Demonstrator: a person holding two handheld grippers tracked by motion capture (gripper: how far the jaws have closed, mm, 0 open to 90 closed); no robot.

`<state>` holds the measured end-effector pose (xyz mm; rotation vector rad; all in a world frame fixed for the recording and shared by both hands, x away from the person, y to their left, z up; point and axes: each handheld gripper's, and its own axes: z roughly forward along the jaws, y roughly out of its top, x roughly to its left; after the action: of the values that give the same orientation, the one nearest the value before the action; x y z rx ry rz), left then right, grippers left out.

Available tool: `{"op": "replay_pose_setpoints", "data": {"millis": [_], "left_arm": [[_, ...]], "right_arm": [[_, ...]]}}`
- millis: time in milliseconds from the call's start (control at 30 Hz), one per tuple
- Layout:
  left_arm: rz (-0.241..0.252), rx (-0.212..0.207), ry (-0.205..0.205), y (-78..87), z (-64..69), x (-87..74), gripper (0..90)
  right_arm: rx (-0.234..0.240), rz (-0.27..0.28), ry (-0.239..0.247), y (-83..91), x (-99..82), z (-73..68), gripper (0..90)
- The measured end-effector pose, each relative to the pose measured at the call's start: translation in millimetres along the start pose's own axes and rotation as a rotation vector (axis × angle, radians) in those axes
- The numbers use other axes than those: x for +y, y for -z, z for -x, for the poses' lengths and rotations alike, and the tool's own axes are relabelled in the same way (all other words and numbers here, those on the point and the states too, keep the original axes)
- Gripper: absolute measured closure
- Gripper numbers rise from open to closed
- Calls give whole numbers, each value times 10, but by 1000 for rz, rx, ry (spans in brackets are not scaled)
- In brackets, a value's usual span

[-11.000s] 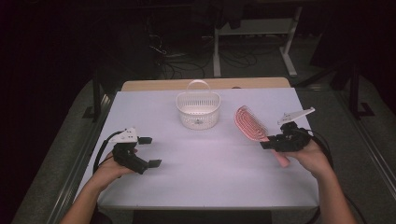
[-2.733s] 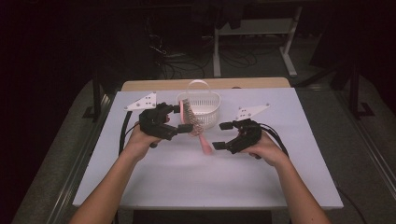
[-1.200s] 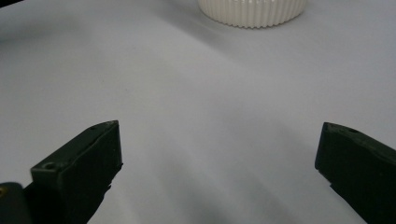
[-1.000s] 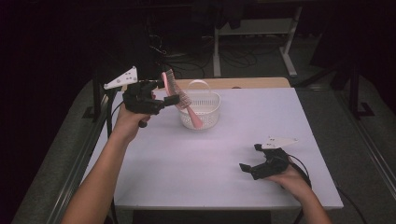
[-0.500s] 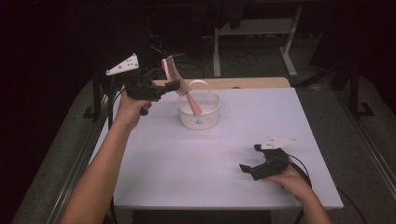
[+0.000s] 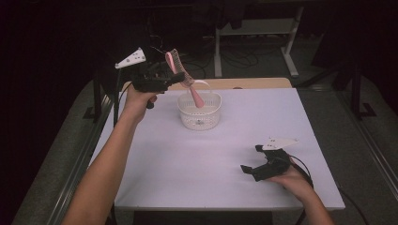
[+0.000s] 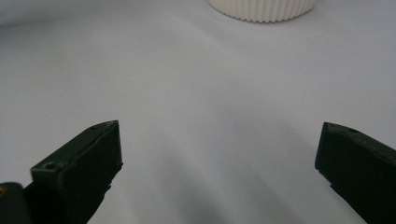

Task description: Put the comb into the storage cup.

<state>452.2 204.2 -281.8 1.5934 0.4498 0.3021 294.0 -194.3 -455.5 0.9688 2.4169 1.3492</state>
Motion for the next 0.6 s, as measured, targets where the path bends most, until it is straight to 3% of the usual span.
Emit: {"op": "replay_pose_setpoints", "data": {"millis": [600], "left_arm": [[-43,42,29,-405,-102,-301,196]], "right_arm": [[9,-1,5,0,0,2,1]]}}
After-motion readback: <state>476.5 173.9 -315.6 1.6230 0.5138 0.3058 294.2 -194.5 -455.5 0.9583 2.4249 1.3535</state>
